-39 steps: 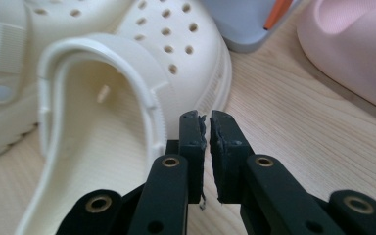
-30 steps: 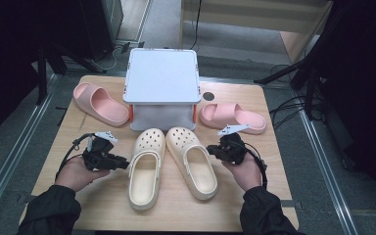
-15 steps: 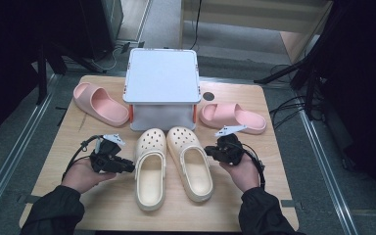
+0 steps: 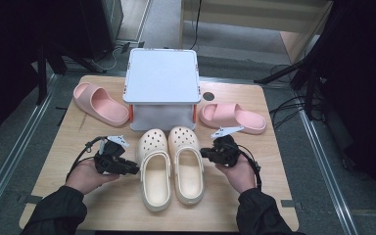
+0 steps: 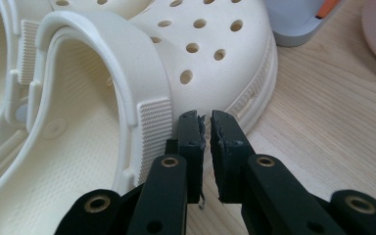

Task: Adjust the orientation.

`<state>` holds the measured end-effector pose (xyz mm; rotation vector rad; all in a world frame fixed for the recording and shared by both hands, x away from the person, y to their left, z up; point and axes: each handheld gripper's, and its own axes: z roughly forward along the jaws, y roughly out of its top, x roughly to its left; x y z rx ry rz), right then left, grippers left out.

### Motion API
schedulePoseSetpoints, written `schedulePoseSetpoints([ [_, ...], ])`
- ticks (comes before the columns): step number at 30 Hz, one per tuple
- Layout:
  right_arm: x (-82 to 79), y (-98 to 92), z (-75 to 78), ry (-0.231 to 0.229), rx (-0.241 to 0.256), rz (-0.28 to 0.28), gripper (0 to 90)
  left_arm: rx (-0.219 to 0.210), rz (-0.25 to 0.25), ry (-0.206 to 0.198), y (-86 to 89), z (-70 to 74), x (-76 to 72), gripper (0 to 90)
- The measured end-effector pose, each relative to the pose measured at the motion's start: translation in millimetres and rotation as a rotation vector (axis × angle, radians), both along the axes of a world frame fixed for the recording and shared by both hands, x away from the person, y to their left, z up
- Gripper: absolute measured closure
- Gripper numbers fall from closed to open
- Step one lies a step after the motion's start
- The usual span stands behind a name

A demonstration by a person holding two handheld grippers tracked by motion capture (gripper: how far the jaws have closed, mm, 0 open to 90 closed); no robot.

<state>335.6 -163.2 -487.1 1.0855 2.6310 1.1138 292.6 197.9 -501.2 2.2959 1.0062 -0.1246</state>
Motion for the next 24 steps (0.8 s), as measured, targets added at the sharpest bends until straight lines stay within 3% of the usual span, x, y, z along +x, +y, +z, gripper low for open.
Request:
schedulePoseSetpoints([
  [13,-0.3,0.7,-2.5,0.012,0.028,-0.010,83.0,-0.010,-0.008,0.012,-0.2,-0.4,1.3,71.1],
  [15,0.2,-0.6,-1.9,0.000,0.022,-0.009,80.9,-0.007,0.009,0.018,1.2,2.2,1.8,75.7],
  [16,-0.4,-1.1,-0.9,-0.006,0.022,-0.014,80.3,-0.013,0.018,0.001,2.2,4.9,1.9,78.4],
  [24,-12.3,-13.2,22.5,-0.060,0.133,-0.037,71.0,-0.031,0.042,-0.034,10.8,17.3,4.5,82.4],
])
